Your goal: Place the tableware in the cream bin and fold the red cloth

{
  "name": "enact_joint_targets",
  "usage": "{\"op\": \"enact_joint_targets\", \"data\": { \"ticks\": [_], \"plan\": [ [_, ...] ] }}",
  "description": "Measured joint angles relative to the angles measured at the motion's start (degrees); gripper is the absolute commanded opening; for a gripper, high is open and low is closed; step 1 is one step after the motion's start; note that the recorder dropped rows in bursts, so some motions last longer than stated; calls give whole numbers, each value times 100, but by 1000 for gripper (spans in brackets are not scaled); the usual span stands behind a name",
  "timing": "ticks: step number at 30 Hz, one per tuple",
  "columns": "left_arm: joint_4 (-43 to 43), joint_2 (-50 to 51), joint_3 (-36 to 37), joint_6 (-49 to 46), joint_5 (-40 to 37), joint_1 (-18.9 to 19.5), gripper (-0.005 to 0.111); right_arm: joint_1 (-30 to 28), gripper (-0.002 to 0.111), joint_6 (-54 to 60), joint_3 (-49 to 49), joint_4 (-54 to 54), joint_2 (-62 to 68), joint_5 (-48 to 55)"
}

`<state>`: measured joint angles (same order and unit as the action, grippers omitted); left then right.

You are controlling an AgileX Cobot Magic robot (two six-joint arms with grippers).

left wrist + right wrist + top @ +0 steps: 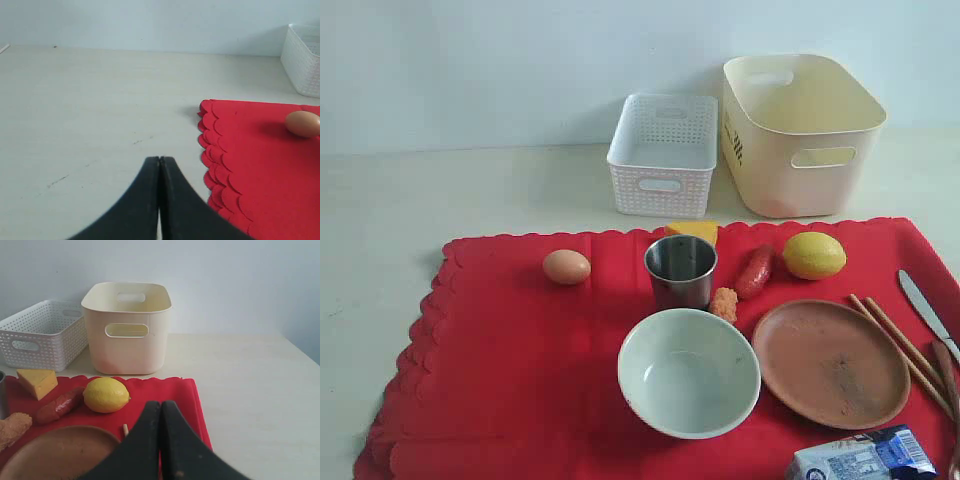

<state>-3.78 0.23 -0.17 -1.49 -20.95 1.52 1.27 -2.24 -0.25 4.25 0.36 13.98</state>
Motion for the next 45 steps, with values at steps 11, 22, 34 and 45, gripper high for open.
{"op": "enact_joint_targets", "data": {
  "ticks": [11, 22, 34, 45],
  "plan": [
    [0, 0, 0, 0, 0, 0, 0, 0, 0, 0, 0, 0, 0, 0],
    [0, 0, 0, 0, 0, 0, 0, 0, 0, 0, 0, 0, 0, 0],
    [0, 0, 0, 0, 0, 0, 0, 0, 0, 0, 0, 0, 0, 0],
    [0, 0, 0, 0, 0, 0, 0, 0, 0, 0, -328, 0, 483, 14]
  ]
}}
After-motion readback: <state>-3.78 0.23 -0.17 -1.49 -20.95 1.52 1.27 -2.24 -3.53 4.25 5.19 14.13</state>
